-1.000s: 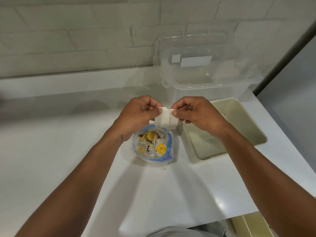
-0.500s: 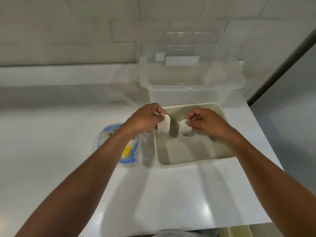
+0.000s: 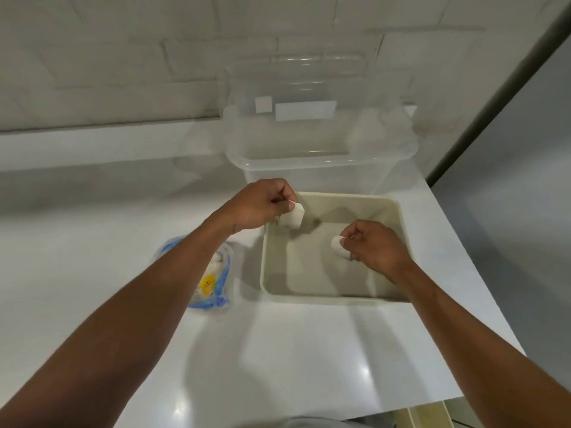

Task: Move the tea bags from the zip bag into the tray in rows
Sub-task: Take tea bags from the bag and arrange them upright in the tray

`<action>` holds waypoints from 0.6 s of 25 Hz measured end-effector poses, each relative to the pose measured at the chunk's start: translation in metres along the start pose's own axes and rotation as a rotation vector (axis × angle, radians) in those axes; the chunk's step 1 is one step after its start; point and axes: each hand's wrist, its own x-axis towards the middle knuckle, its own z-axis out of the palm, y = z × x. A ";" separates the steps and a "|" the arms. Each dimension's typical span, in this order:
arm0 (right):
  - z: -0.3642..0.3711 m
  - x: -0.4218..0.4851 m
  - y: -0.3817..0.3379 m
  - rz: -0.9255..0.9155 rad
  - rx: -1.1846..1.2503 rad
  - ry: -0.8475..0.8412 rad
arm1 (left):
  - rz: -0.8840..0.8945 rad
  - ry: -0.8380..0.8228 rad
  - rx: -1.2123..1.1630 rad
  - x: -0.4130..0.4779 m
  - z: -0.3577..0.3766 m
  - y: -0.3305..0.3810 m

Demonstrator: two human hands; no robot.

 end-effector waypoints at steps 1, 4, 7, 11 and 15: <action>0.003 -0.003 0.000 0.017 0.018 0.008 | 0.013 -0.010 -0.015 0.002 -0.001 -0.001; 0.006 -0.005 -0.007 0.048 0.130 0.064 | 0.071 -0.006 -0.001 0.006 -0.004 0.003; 0.005 -0.002 -0.036 0.020 0.327 0.014 | 0.213 0.029 0.314 0.010 -0.008 0.006; 0.011 0.014 -0.064 -0.080 0.256 0.084 | 0.224 0.085 0.830 0.010 0.000 0.009; 0.019 0.019 -0.065 -0.093 -0.063 0.130 | 0.251 0.122 0.886 0.007 0.008 0.009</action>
